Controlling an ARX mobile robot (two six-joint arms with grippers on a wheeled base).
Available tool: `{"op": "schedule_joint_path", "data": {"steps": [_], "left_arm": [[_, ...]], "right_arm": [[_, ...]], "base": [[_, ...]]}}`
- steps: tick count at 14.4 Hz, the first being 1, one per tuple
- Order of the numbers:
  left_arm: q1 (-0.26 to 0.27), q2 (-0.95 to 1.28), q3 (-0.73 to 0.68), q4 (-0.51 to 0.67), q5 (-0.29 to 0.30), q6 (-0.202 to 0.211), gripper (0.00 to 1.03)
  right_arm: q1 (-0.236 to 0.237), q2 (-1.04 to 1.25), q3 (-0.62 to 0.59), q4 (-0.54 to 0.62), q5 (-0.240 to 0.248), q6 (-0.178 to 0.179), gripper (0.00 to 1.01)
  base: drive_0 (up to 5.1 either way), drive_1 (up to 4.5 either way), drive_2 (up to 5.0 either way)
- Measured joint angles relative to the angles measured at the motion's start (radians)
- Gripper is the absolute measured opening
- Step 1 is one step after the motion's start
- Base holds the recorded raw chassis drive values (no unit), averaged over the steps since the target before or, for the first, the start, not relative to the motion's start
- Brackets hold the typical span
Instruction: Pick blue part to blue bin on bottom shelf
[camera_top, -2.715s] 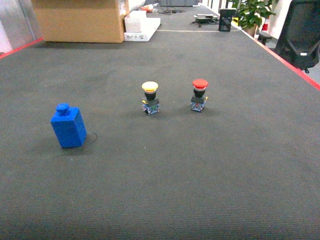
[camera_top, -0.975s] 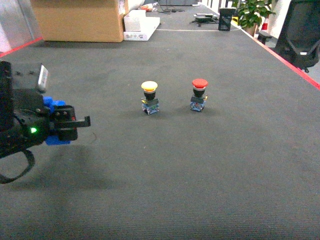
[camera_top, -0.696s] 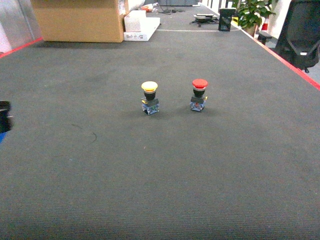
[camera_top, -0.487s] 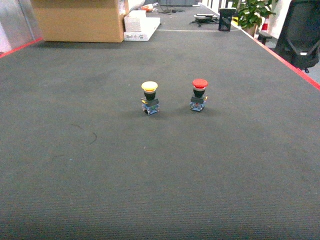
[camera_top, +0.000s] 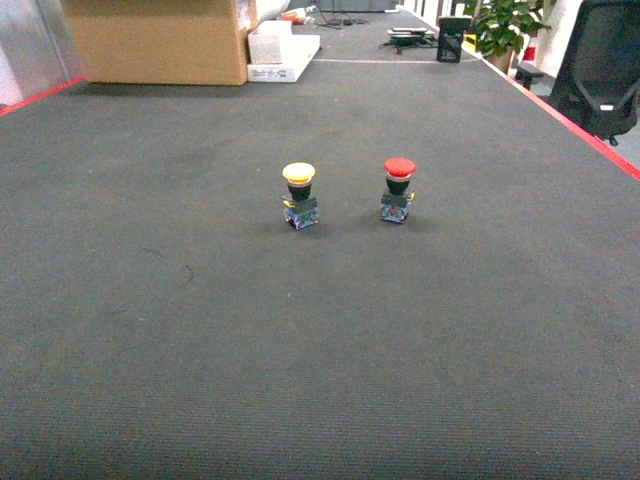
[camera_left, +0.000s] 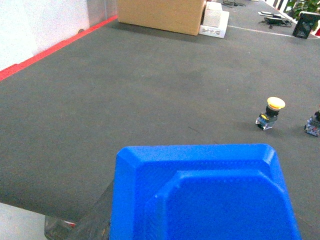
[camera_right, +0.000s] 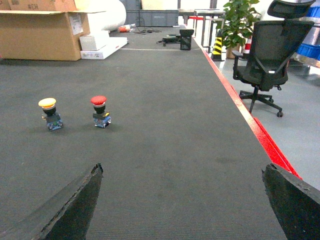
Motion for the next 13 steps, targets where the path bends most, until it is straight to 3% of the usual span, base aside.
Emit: {"op": "schedule_joint_path", "data": {"steps": [13], "left_arm": [[0.000,0.000,0.000,0.000,0.000,0.000,0.43]], "right_arm": [[0.000,0.000,0.000,0.000,0.000,0.000,0.98]], "base": [[0.0,0.00,0.0]]}}
